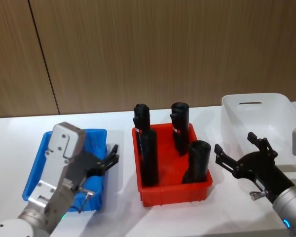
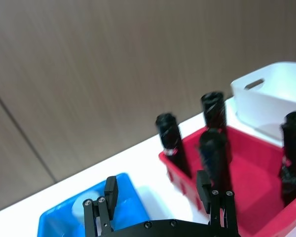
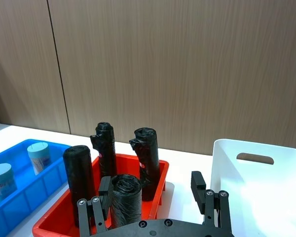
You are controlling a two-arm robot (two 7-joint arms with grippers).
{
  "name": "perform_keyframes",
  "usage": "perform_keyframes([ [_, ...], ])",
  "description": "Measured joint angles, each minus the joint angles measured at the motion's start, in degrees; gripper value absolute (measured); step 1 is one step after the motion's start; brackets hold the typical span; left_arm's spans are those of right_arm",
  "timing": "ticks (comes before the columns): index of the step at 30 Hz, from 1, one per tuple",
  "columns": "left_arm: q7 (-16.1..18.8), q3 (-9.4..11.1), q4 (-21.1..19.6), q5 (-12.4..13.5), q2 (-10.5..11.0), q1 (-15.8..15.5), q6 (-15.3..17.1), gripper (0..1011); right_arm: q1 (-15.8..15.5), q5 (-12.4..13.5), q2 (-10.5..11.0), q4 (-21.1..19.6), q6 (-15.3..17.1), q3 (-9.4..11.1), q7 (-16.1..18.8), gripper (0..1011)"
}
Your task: Pick the cotton swabs from the blue box and place them into the white box.
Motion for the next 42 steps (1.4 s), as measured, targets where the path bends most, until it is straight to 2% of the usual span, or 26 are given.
perform_keyframes([
  [10, 3.3, -2.0, -0.5, -3.6, 1.9, 1.5, 5.2, 1004, 0.0, 0.0, 0.0, 0.0, 0.0, 0.0, 0.0, 1002],
  [21, 6.2, -3.4, 0.8, -7.8, 2.3, 2.3, 8.3, 1004, 0.0, 0.0, 0.0, 0.0, 0.0, 0.0, 0.0, 1001],
  [31, 6.5, -4.4, 4.5, -10.5, 1.3, 1.0, 9.4, 1004, 0.0, 0.0, 0.0, 0.0, 0.0, 0.0, 0.0, 1002],
  [42, 3.8, -4.9, 10.8, -11.5, -1.0, -2.8, 9.4, 1004, 0.0, 0.0, 0.0, 0.0, 0.0, 0.0, 0.0, 1002],
])
